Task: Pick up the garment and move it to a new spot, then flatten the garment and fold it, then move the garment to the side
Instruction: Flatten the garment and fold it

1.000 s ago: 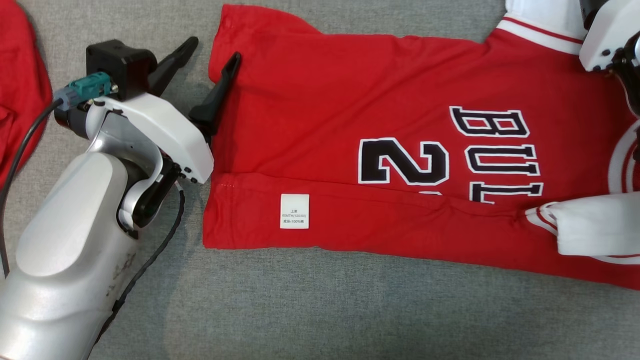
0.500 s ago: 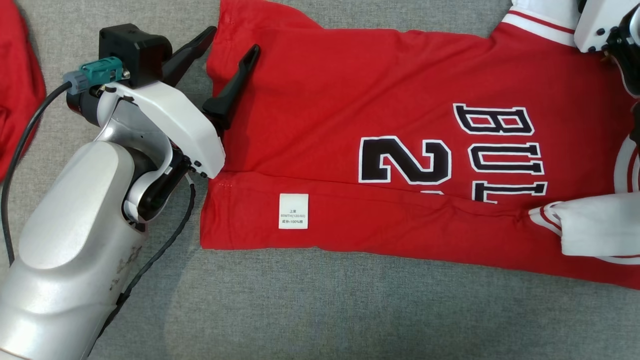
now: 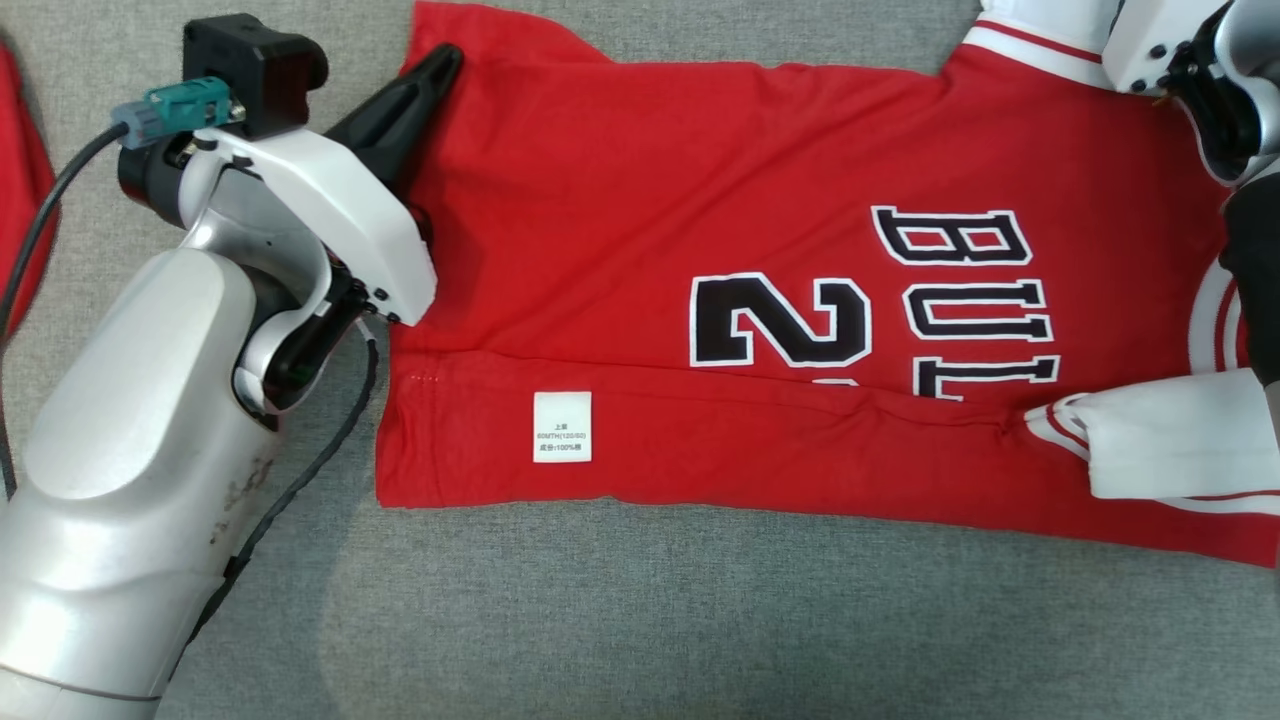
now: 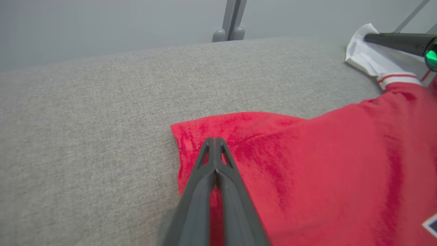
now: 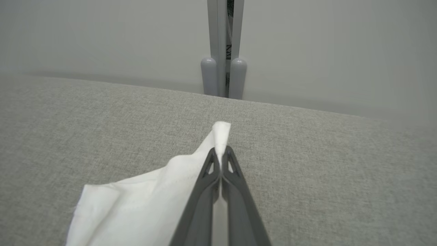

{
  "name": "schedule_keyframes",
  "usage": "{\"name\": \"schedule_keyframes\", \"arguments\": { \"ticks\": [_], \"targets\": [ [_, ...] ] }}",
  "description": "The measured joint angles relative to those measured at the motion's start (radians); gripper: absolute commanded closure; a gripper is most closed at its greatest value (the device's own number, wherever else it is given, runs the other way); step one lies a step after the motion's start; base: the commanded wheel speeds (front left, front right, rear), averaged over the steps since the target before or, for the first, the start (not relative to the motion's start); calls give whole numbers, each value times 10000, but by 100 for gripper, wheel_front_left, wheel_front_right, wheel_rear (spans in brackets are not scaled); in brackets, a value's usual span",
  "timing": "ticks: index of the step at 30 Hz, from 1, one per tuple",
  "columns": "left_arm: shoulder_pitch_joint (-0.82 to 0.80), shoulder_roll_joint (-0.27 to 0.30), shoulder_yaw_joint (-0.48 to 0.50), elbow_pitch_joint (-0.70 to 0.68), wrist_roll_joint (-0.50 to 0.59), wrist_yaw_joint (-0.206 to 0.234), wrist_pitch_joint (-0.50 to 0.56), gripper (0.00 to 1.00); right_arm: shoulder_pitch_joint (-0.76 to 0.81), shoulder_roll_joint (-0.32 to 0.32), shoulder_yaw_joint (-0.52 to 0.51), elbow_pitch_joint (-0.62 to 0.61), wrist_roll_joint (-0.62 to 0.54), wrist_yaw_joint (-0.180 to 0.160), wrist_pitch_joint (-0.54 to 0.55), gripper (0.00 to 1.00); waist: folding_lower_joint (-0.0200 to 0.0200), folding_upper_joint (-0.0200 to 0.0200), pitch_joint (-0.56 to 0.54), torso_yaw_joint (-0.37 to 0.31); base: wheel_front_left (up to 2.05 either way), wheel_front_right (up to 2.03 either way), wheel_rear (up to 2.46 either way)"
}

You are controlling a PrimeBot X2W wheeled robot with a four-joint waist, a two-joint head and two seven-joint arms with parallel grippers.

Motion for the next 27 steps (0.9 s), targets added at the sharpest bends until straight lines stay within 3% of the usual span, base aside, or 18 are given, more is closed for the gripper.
{"name": "schedule_keyframes", "arguments": {
  "ticks": [10,25,26,27],
  "targets": [
    [-35,188,245,589,-245,-10,-389,100,-53,-184,81,-58,1037,0,-1001,100,0,0,-339,-295,0,0,0],
    [-19,401,295,1014,-430,104,-142,100,208,-602,1185,-546,2146,0,-978,100,0,0,-583,-596,0,0,0],
    [-21,387,339,1016,-466,155,-169,71,208,-623,1227,-575,2188,0,-974,100,0,0,-583,-601,0,0,0],
    [-22,389,347,1014,-499,174,-190,19,209,-635,1273,-602,2230,0,-965,100,0,0,-583,-609,0,0,0]
  ]
}}
